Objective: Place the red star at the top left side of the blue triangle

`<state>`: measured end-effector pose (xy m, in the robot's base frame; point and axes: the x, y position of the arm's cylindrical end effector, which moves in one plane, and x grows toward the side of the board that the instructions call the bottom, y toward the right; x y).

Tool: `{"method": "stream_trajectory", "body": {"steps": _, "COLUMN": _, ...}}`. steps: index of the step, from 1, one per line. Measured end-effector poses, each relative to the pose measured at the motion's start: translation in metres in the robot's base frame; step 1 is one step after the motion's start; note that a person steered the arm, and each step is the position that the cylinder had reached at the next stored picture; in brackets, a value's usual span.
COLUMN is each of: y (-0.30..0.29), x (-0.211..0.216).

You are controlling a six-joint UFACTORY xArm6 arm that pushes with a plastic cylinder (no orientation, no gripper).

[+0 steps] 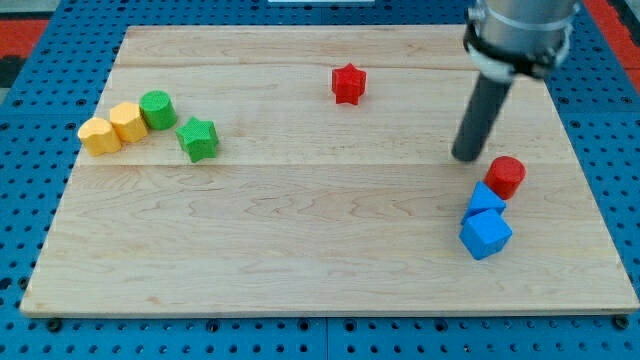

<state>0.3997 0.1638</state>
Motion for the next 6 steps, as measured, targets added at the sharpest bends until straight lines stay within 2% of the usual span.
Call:
{"method": "stream_trajectory", "body": {"steps": 1, "y": -0.058, "x": -0.071}}
{"method": "stream_trajectory", "body": {"steps": 2, "y": -0.052, "x": -0.155}}
{"method": "stream_trajectory", "body": {"steps": 3, "y": -0.154, "x": -0.129}}
{"method": "stream_trajectory", "body": {"steps": 4, "y": -0.104, "x": -0.033}}
{"method": "stream_trajectory", "body": {"steps": 5, "y": -0.050, "x": 0.008}}
{"method": "stream_trajectory", "body": {"steps": 6, "y": -0.027, "x": 0.046}}
